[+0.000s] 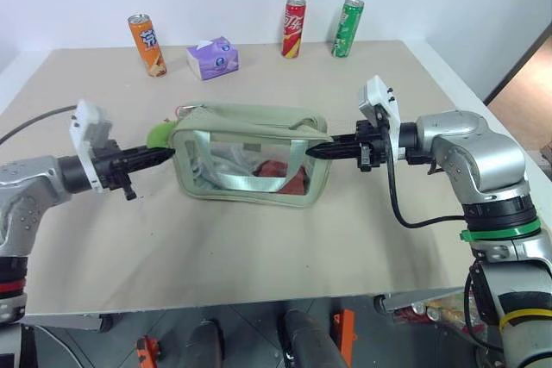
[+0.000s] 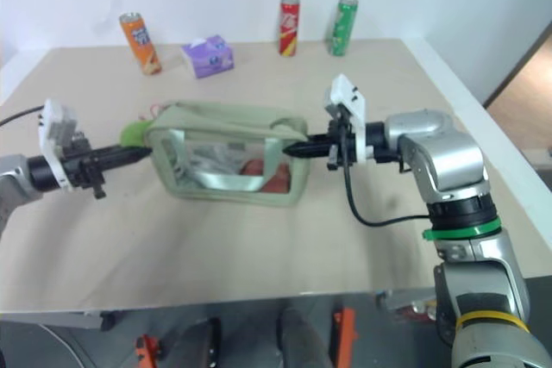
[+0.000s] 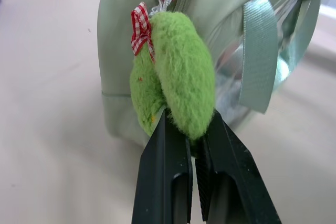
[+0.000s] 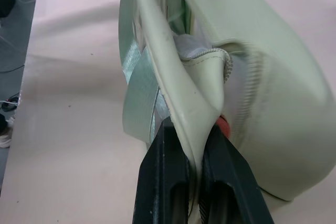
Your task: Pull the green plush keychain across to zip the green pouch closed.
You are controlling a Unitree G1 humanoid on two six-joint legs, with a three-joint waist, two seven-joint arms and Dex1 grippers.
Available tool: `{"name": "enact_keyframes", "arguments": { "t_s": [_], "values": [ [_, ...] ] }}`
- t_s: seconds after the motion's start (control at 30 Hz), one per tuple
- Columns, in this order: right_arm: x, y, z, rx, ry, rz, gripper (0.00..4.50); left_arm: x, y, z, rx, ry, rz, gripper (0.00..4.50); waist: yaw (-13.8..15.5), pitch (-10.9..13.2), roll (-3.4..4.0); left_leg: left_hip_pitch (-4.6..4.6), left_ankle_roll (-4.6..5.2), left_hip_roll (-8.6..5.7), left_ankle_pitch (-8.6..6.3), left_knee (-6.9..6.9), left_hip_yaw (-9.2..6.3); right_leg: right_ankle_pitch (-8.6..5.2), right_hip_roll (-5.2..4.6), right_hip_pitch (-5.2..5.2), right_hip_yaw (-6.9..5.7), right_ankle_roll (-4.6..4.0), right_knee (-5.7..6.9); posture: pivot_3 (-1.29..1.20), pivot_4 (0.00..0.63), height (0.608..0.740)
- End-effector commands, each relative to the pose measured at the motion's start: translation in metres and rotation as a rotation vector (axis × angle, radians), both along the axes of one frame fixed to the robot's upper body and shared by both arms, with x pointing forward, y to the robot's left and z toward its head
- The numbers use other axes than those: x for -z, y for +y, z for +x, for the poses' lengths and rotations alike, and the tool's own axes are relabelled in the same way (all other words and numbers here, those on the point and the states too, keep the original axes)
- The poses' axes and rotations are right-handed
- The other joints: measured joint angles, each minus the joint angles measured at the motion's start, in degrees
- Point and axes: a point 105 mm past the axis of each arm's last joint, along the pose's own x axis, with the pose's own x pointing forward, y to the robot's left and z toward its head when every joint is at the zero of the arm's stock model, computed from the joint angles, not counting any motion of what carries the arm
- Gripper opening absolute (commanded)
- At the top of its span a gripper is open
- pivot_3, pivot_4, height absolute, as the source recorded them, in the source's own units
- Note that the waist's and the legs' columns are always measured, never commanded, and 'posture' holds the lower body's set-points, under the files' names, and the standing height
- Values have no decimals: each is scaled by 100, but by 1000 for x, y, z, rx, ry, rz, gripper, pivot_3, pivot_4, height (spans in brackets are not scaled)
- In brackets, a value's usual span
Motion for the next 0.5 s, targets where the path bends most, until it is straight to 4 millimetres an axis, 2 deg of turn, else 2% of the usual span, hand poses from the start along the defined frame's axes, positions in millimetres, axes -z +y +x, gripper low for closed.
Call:
{"name": "enact_keyframes", "arguments": {
  "t_s": [0.03,0.2,0.4,0.5],
  "values": [
    [-12,-3,1,4,-45,4,0,-40,16,-4,-39,-111,-17,17,7,0,0,-2,0,0,0,0,-1,0,0,0,-1,0,0,0,150,740],
    [-11,-2,2,-1,-45,5,0,-62,18,-4,-28,-159,-29,17,5,0,0,-5,0,0,0,2,-1,0,0,-1,-1,0,0,0,150,740],
    [-12,-2,3,-3,-52,10,0,-56,16,-1,-17,-127,-48,17,4,0,0,-5,0,0,0,2,-1,0,0,-2,-1,0,0,0,150,740],
    [-12,-2,3,0,-52,10,0,-49,12,0,-15,-82,-85,1030,5,0,0,-5,0,0,0,3,0,0,-1,-1,-1,0,0,0,150,740]
  ]
}}
